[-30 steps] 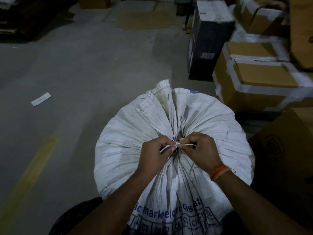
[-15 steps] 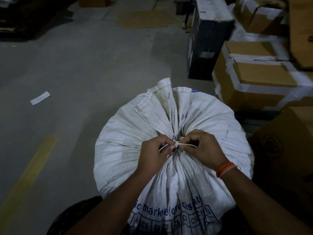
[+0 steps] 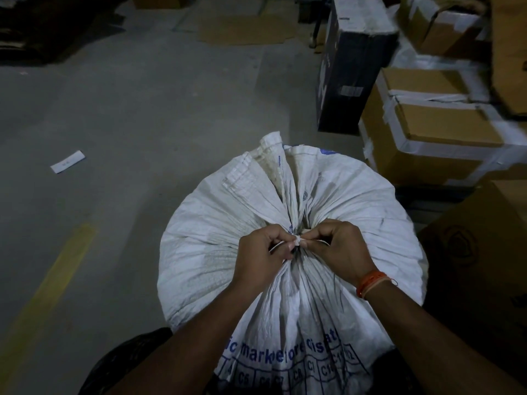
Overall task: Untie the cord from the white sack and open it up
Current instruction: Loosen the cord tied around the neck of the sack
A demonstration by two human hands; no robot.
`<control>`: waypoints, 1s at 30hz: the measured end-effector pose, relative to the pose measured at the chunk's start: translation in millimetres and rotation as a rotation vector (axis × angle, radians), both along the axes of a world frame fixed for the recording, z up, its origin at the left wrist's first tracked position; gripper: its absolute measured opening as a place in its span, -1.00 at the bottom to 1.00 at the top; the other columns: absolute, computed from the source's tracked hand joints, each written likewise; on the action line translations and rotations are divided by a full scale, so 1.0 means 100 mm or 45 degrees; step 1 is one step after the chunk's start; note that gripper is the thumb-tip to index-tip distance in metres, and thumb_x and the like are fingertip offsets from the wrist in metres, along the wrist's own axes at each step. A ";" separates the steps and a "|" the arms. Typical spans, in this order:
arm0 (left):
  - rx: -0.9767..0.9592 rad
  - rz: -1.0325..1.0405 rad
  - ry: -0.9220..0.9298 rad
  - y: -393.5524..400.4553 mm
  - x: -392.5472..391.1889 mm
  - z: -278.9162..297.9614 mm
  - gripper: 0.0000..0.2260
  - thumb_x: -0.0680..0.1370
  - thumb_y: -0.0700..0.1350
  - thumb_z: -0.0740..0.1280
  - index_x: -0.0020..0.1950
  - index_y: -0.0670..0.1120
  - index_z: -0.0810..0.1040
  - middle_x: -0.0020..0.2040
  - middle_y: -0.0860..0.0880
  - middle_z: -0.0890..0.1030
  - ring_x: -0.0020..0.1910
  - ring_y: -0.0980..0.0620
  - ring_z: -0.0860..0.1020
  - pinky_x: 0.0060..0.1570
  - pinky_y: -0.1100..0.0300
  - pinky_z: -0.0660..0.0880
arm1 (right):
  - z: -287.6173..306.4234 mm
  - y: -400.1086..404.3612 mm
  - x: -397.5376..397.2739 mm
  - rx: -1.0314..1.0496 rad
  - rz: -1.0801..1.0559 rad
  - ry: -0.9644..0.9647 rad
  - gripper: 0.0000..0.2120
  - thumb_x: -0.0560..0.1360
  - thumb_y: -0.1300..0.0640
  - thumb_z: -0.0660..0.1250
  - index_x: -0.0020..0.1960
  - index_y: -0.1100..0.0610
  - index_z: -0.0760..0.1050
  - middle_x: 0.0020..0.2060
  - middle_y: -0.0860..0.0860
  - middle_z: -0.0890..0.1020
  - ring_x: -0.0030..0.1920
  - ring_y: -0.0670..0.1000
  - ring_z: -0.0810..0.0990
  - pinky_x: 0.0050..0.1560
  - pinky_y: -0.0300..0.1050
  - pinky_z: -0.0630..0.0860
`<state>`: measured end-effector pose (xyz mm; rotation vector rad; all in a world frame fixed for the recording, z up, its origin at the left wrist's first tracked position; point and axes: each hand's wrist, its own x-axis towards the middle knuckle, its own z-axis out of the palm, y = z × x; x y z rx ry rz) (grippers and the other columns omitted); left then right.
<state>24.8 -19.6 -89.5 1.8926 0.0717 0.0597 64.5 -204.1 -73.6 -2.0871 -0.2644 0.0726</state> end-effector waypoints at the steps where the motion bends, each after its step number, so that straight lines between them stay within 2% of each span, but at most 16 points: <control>1: 0.008 -0.001 -0.005 -0.01 0.00 0.00 -0.90 0.54 -0.28 0.48 -0.12 -0.10 0.71 -0.21 0.01 0.75 -0.28 0.08 0.74 -0.16 0.08 0.70 | -0.01 0.01 0.00 -0.011 0.005 -0.007 -0.88 0.35 0.29 0.60 -0.17 0.12 0.75 -0.25 -0.08 0.71 -0.16 -0.16 0.68 -0.10 -0.39 0.58; 5: 0.038 -0.003 -0.012 0.00 -0.01 0.01 -0.92 0.54 -0.28 0.49 -0.11 -0.12 0.71 -0.24 0.02 0.74 -0.30 0.12 0.73 -0.16 0.11 0.69 | -0.02 0.01 0.00 -0.025 0.007 -0.006 -0.87 0.35 0.26 0.61 -0.17 0.08 0.75 -0.25 -0.08 0.72 -0.16 -0.16 0.69 -0.08 -0.35 0.59; 10: 0.057 -0.008 0.001 0.01 0.02 0.01 -0.95 0.55 -0.24 0.49 -0.10 -0.12 0.71 -0.27 -0.02 0.74 -0.29 0.09 0.73 -0.13 0.07 0.68 | -0.01 0.02 0.00 -0.028 -0.003 -0.017 -0.88 0.35 0.26 0.61 -0.16 0.09 0.75 -0.24 -0.07 0.72 -0.15 -0.17 0.68 -0.10 -0.40 0.57; 14: 0.049 -0.016 0.046 0.02 0.05 0.04 -0.95 0.54 -0.27 0.48 -0.08 -0.14 0.72 -0.28 -0.02 0.75 -0.29 0.07 0.73 -0.13 0.15 0.67 | 0.02 0.01 0.01 -0.055 0.022 -0.006 -0.90 0.37 0.22 0.60 -0.15 0.07 0.75 -0.24 -0.10 0.72 -0.17 -0.20 0.68 -0.11 -0.39 0.58; 17: 0.005 -0.033 0.080 0.03 0.07 0.05 -0.94 0.54 -0.27 0.48 -0.08 -0.13 0.72 -0.25 -0.04 0.76 -0.29 0.03 0.74 -0.11 0.13 0.69 | 0.07 -0.05 0.04 -0.142 0.076 0.032 -0.91 0.39 0.18 0.59 -0.13 0.05 0.75 -0.26 -0.13 0.72 -0.20 -0.24 0.67 -0.17 -0.45 0.54; 22: -0.030 -0.044 0.121 0.04 0.08 0.08 -0.95 0.56 -0.26 0.48 -0.07 -0.14 0.72 -0.24 -0.05 0.76 -0.29 0.03 0.75 -0.15 0.24 0.65 | 0.06 -0.13 0.10 -0.198 0.123 0.023 -0.91 0.38 0.15 0.60 -0.12 0.08 0.75 -0.27 -0.09 0.74 -0.24 -0.18 0.68 -0.18 -0.33 0.58; 30: 0.091 -0.078 0.061 0.04 0.06 0.11 -0.92 0.56 -0.28 0.46 -0.07 -0.12 0.71 -0.25 -0.03 0.75 -0.29 0.12 0.73 -0.18 0.33 0.61 | 0.01 -0.07 0.06 -0.189 0.086 -0.026 -0.94 0.38 0.20 0.59 -0.16 0.10 0.74 -0.31 -0.18 0.66 -0.20 -0.26 0.64 -0.21 -0.47 0.48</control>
